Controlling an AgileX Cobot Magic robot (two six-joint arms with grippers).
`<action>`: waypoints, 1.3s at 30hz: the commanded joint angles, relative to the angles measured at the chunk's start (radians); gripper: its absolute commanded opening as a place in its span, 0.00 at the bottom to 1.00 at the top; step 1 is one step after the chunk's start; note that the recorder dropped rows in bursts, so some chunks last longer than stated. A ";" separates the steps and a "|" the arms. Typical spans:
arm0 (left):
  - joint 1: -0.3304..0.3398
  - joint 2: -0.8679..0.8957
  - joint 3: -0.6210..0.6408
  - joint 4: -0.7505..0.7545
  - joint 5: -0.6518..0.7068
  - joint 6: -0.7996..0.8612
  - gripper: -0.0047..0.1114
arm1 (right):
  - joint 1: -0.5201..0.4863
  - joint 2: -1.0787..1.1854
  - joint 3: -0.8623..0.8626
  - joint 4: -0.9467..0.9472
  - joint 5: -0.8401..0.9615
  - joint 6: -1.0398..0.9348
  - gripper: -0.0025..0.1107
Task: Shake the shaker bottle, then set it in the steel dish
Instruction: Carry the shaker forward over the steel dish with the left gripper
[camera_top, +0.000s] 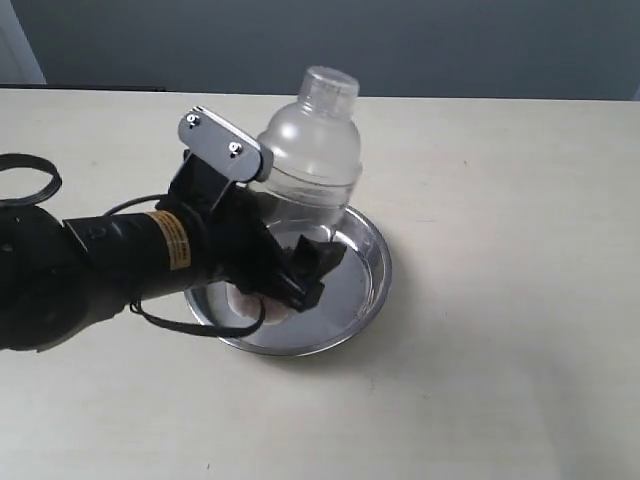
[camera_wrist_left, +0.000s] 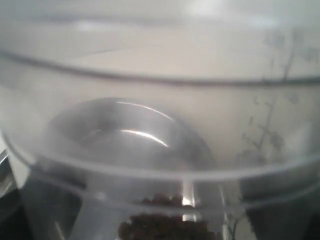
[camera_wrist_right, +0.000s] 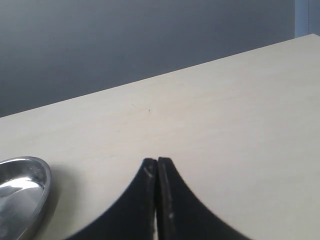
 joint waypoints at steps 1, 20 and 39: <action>0.004 -0.081 -0.081 0.079 -0.215 -0.093 0.04 | -0.003 -0.005 0.001 -0.002 -0.011 -0.003 0.02; 0.035 -0.076 -0.078 0.127 -0.180 -0.040 0.04 | -0.003 -0.005 0.001 -0.004 -0.011 -0.003 0.02; 0.055 -0.062 -0.071 0.070 -0.134 -0.039 0.04 | -0.003 -0.005 0.001 0.003 -0.011 -0.003 0.02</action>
